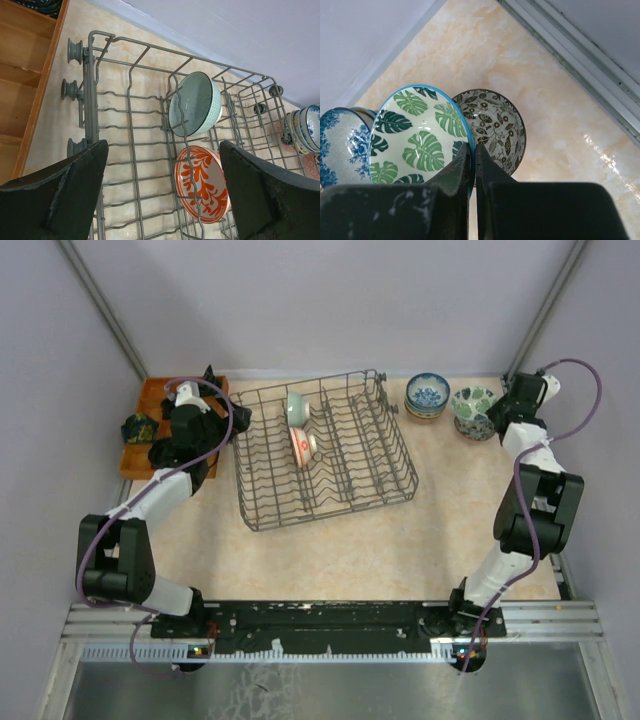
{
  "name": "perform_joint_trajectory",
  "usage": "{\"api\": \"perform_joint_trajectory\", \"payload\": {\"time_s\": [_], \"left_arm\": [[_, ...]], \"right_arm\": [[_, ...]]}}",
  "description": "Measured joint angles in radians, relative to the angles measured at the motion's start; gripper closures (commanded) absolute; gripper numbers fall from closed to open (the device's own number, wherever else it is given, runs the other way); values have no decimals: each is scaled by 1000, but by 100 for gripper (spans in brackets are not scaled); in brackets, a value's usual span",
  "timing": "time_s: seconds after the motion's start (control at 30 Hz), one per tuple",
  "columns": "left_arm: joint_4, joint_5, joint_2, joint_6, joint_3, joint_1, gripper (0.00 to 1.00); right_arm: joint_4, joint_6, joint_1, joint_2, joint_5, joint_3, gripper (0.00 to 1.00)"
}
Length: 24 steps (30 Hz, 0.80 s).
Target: Unload the bowls from the dish rack
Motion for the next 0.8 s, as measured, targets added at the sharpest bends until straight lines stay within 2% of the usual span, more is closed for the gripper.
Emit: {"api": "perform_joint_trajectory", "payload": {"time_s": [0.8], "left_arm": [[-1, 8, 0, -1, 0, 0, 3]], "right_arm": [[65, 97, -36, 38, -4, -78, 100]]}}
